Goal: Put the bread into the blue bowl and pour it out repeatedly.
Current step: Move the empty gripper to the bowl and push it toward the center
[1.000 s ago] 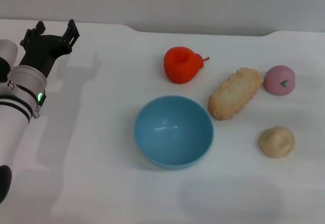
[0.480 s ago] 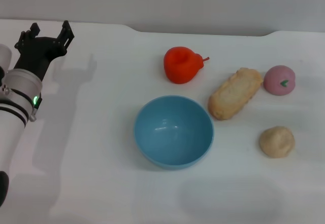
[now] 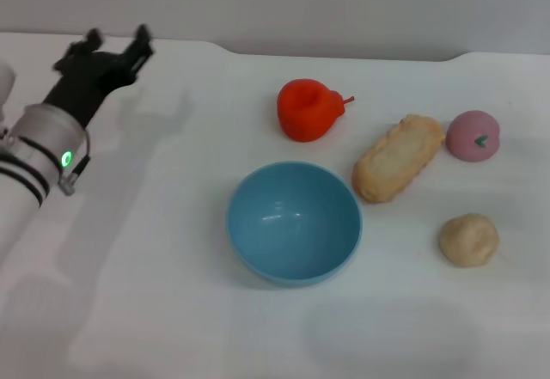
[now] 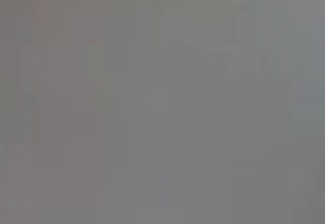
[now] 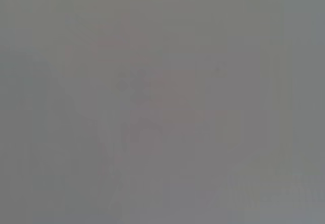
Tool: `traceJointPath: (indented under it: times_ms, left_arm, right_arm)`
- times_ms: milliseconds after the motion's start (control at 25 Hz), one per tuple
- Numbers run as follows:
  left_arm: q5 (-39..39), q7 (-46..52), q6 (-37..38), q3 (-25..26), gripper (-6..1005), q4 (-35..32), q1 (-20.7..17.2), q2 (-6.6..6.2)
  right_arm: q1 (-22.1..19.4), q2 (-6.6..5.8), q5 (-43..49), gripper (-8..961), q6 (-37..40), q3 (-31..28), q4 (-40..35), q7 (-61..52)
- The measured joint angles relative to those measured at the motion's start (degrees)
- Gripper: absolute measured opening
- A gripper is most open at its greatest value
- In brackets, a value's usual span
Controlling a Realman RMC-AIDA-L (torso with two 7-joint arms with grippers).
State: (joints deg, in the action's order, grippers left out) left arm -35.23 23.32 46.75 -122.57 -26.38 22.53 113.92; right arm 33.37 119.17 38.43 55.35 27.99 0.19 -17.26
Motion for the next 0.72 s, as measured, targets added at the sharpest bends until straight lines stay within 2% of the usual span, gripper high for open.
traceJointPath:
  times_ms: [200,400,520,720]
  left_arm:
    - [13.22,10.16,-9.63,0.4,777,-9.92,-0.22,-4.59]
    - [30.05,25.24,-27.23,0.43,776,-26.54,-1.59,-10.01]
    - [37.33,28.66,-36.39,1.0,776,-37.07,-4.58,-11.47]
    - [39.79,27.71,-46.71,1.97,775,-52.37,-10.71,-12.93]
  right_arm:
    - [-0.14,0.01,0.11,420,0.09,0.07,0.86,0.14]
    - [-0.65,0.01,0.12,420,-0.13,0.23,1.16,0.26]
    - [-0.98,0.0,0.11,420,-0.17,0.23,1.16,0.28]
    - [-1.34,0.0,0.11,420,-0.19,0.22,1.08,0.31]
